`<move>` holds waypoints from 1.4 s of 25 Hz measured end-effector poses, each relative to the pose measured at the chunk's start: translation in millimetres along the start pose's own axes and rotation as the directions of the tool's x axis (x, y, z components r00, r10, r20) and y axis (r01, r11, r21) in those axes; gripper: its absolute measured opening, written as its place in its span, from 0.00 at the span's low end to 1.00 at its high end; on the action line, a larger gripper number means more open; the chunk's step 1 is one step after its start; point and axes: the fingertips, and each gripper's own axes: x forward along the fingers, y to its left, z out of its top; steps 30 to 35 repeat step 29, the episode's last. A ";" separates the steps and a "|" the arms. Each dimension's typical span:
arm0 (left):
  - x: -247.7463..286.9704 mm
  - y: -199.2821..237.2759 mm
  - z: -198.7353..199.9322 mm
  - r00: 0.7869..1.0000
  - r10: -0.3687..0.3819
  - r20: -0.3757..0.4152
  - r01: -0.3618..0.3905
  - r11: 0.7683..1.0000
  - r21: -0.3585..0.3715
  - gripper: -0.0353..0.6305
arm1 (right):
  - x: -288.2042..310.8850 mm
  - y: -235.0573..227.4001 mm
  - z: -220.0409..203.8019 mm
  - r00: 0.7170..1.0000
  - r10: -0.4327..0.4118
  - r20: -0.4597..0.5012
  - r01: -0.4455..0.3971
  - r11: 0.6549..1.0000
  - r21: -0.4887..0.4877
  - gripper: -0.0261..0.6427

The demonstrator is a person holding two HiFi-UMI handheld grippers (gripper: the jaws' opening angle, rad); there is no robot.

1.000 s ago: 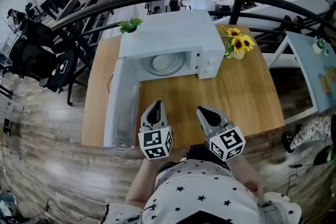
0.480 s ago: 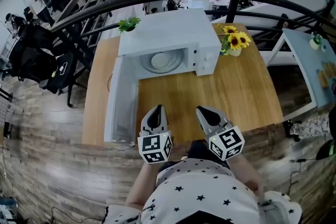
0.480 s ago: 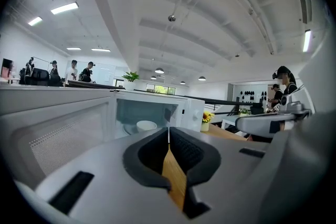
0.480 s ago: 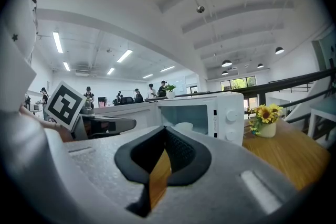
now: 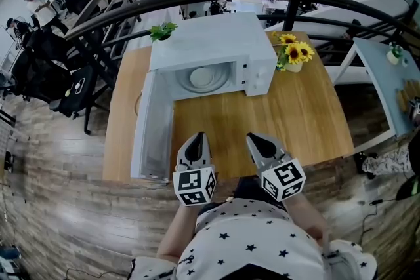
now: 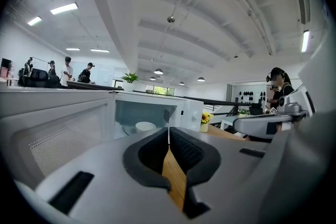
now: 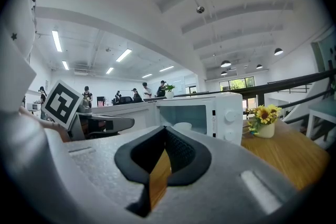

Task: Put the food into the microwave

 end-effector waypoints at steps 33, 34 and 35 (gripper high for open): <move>6.2 1.7 -6.2 1.000 0.020 -0.024 -0.021 0.999 -0.024 0.07 | 5.3 -12.2 -2.6 1.000 0.000 -0.023 0.000 1.000 -0.012 0.05; 6.2 1.7 -6.2 1.000 0.020 -0.024 -0.021 0.999 -0.024 0.07 | 5.3 -12.2 -2.6 1.000 0.000 -0.023 0.000 1.000 -0.012 0.05; 6.2 1.7 -6.2 1.000 0.020 -0.024 -0.021 0.999 -0.024 0.07 | 5.3 -12.2 -2.6 1.000 0.000 -0.023 0.000 1.000 -0.012 0.05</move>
